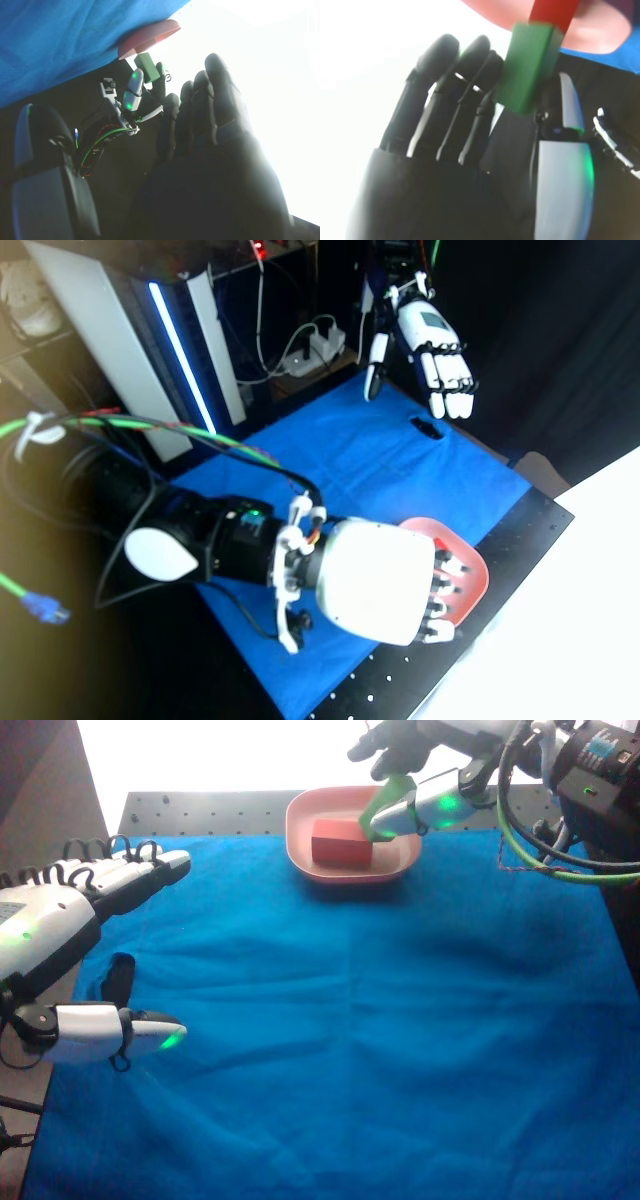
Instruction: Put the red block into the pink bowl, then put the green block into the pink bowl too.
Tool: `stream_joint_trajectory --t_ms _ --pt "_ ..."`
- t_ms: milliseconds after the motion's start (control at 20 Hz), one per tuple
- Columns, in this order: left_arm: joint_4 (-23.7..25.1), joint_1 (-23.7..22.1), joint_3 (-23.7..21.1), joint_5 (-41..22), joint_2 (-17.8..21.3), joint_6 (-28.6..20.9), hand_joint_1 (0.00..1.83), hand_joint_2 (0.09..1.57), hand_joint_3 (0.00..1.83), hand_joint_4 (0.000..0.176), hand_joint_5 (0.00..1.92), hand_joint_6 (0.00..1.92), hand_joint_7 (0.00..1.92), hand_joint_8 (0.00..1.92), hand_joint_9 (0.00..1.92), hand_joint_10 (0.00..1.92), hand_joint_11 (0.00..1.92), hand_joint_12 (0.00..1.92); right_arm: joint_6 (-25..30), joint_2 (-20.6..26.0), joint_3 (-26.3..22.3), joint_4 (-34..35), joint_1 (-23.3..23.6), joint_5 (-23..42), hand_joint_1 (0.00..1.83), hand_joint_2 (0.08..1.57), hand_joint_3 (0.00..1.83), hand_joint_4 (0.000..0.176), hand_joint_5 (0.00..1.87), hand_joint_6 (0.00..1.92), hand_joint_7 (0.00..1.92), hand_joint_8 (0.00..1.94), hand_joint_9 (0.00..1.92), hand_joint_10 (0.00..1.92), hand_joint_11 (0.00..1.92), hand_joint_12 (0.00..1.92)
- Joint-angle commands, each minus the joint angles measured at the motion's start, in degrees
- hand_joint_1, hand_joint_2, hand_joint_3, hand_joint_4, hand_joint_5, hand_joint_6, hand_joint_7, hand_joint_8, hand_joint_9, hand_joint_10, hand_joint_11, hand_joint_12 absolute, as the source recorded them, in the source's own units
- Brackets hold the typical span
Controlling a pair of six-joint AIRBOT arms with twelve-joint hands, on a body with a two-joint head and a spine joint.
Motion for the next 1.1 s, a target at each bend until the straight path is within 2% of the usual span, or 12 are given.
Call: stream_joint_trajectory --t_ms 0,50,250,300,400,500,550,600,800,900,1000,1050 --pt "0.8 -0.3 0.1 -7.2 -0.1 -0.4 0.88 0.9 0.0 0.046 0.14 0.0 0.07 0.0 0.08 0.0 0.0 0.44 0.3 0.1 0.3 1.7 0.3 5.9 0.92 0.86 0.0 0.085 0.43 0.0 0.55 0.0 0.67 0.01 0.31 1.04" --pt "0.8 -0.3 0.1 -7.2 -0.2 -0.4 0.88 0.9 0.0 0.038 0.13 0.0 0.06 0.0 0.07 0.0 0.0 0.44 0.3 0.1 0.3 1.6 0.3 5.9 0.9 0.85 0.0 0.118 0.36 0.0 0.47 0.0 0.62 0.01 0.24 1.16" --pt "0.8 -0.3 0.1 -7.3 -0.2 -0.4 0.88 0.9 0.0 0.034 0.13 0.0 0.06 0.0 0.06 0.0 0.0 0.43 0.3 0.1 -0.2 1.2 0.1 5.9 0.87 0.84 0.0 0.13 0.28 0.0 0.42 0.0 0.46 0.0 0.01 1.29" --pt "0.8 -0.3 0.1 -7.3 -0.2 -0.4 0.88 0.9 0.0 0.026 0.14 0.0 0.07 0.0 0.07 0.01 0.0 0.45 0.3 0.2 -0.4 1.2 0.1 5.9 0.88 0.84 0.0 0.126 0.26 0.0 0.43 0.01 0.4 0.01 0.0 1.18" --pt "0.8 -0.3 0.1 -7.3 -0.2 -0.4 0.87 0.9 0.0 0.031 0.13 0.0 0.07 0.0 0.06 0.0 0.0 0.37 0.3 0.2 -0.4 1.1 0.1 6.0 0.88 0.85 0.0 0.148 0.24 0.0 0.33 0.01 0.25 0.02 0.0 0.53" --pt "0.8 -0.3 0.1 -7.3 -0.3 -0.4 0.88 0.89 0.0 0.044 0.14 0.0 0.07 0.0 0.05 0.0 0.0 0.32 0.3 0.4 -0.7 1.1 0.1 6.0 0.86 0.83 0.0 0.165 0.23 0.0 0.25 0.0 0.39 0.03 0.0 1.29" --pt "0.7 -0.3 0.2 -7.4 -0.3 -0.4 0.88 0.89 0.0 0.044 0.14 0.0 0.07 0.0 0.05 0.0 0.0 0.32 0.3 0.8 -1.4 1.1 0.1 6.2 0.86 0.83 0.0 0.165 0.23 0.0 0.25 0.0 0.39 0.03 0.0 1.29" --pt "0.6 -0.3 0.2 -7.6 -0.2 -0.4 0.88 0.88 0.0 0.077 0.15 0.0 0.07 0.0 0.05 0.0 0.0 0.41 0.3 1.6 -2.1 1.1 0.0 7.9 0.79 0.82 0.0 0.175 0.2 0.0 0.21 0.0 0.25 0.02 0.0 0.92" --pt "0.6 -0.3 0.0 -9.1 0.5 -0.4 0.88 0.9 0.0 0.073 0.13 0.0 0.03 0.0 0.02 0.0 0.0 0.22 0.4 7.5 -8.4 5.2 -3.9 18.5 0.74 0.82 0.01 0.176 0.1 0.0 0.07 0.0 0.12 0.0 0.0 0.67" --pt "0.8 -0.3 -0.5 -10.4 0.8 -0.6 0.86 0.91 0.0 0.078 0.09 0.0 0.02 0.0 0.01 0.0 0.0 0.16 0.4 11.1 -12.6 9.4 -7.7 26.5 0.74 0.85 0.0 0.176 0.06 0.0 0.0 0.0 0.0 0.0 0.0 0.05" --pt "1.5 -0.2 -1.3 -11.6 1.4 -0.7 0.82 0.91 0.0 0.093 0.05 0.0 0.0 0.0 0.0 0.0 0.0 0.05 0.4 14.1 -16.3 12.8 -11.6 32.9 0.72 0.83 0.0 0.176 0.04 0.0 0.15 0.01 0.06 0.01 0.06 0.05" --pt "2.1 -0.1 -2.0 -12.7 1.9 -0.7 0.82 0.92 0.01 0.082 0.02 0.0 0.0 0.0 0.0 0.0 0.0 0.01 0.3 15.8 -18.7 14.8 -13.9 37.0 0.75 0.81 0.0 0.176 0.06 0.01 0.1 0.0 0.01 0.0 0.03 0.05"
